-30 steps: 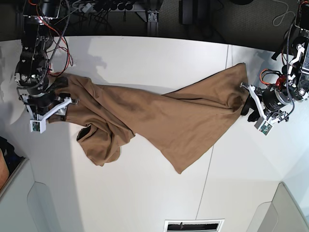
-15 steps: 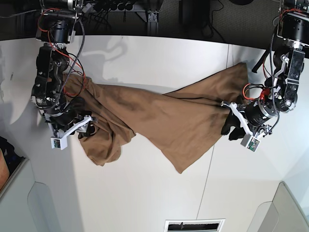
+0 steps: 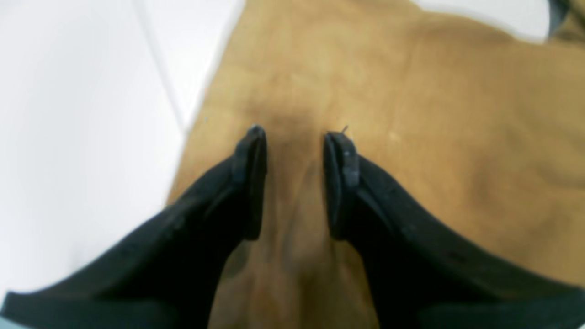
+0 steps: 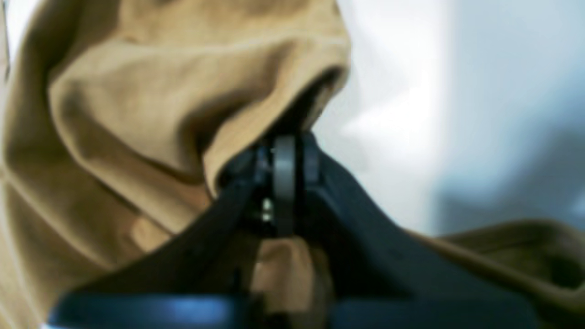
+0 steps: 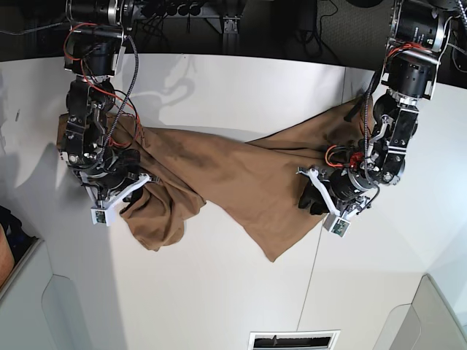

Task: Layout the t-shirt on the table in an organized manner, then fold the t-shirt properly
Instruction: 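Lift and shake the stretched shirt between both grippers, then regrasp the shirt with the right gripper at a new edge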

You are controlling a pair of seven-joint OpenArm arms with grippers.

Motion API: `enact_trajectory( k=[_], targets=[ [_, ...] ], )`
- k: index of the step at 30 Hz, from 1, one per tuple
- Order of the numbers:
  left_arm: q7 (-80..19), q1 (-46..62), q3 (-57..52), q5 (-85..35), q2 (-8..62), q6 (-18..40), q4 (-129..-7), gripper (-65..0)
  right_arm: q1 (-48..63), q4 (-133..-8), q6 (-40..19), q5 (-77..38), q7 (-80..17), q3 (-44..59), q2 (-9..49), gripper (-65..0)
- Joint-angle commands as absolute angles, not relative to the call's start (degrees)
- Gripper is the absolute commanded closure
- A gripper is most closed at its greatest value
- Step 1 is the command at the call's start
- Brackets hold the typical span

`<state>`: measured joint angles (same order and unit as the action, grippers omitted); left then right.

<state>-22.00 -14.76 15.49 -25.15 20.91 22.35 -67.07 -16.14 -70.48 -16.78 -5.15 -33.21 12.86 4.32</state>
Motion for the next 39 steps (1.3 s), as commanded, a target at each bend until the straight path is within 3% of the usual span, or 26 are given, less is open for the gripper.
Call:
enact_trajectory(
  k=[1, 10, 15, 16, 19, 20, 21, 31, 39],
  targets=[
    [-20.8, -16.2, 15.2, -24.6, 21.6, 22.3, -67.2, -21.5, -17.3, -71.1, -16.7, -3.5, -33.0, 12.9, 5.3, 0.0],
    [-25.3, -14.3, 14.8, -27.4, 29.2, 22.4, -66.7, -21.5, -17.2, -71.1, -13.2, -2.1, -33.1, 13.2, 12.9, 0.0],
    [-25.5, -11.4, 12.1, -31.2, 32.4, 25.4, -71.5, -21.5, -16.9, -71.1, -9.3, -2.1, -33.3, 13.7, 15.1, 0.0],
    [-25.8, -10.9, 11.2, -32.1, 32.5, 25.4, -73.0, -21.5, -17.0, -71.1, -9.3, -2.1, -33.2, 14.0, 15.1, -2.3],
    [-26.7, -9.2, 8.2, -34.1, 32.4, 25.4, -78.3, -21.5, -16.6, -71.5, -9.0, -2.6, -33.3, 14.4, 15.1, -29.7],
    [-27.1, -8.7, 7.5, -34.6, 32.4, 25.4, -80.1, -21.5, -16.4, -71.9, -8.7, -2.7, -33.6, 14.4, 15.1, -35.2],
    [-27.5, -8.4, 6.9, -35.0, 32.4, 25.4, -81.7, -21.5, -16.3, -72.7, -8.8, -3.4, -34.6, 14.4, 15.1, -36.7],
    [-30.1, -7.4, 5.9, -37.5, 32.4, 26.7, -90.2, -21.5, -7.6, -90.2, -16.3, -16.9, -43.7, 14.4, 15.0, -36.7],
    [-30.3, -6.5, 5.9, -37.5, 32.4, 26.6, -90.2, -21.5, 3.7, -92.1, -19.9, -17.4, -42.1, 14.4, 10.6, -36.7]
  ],
)
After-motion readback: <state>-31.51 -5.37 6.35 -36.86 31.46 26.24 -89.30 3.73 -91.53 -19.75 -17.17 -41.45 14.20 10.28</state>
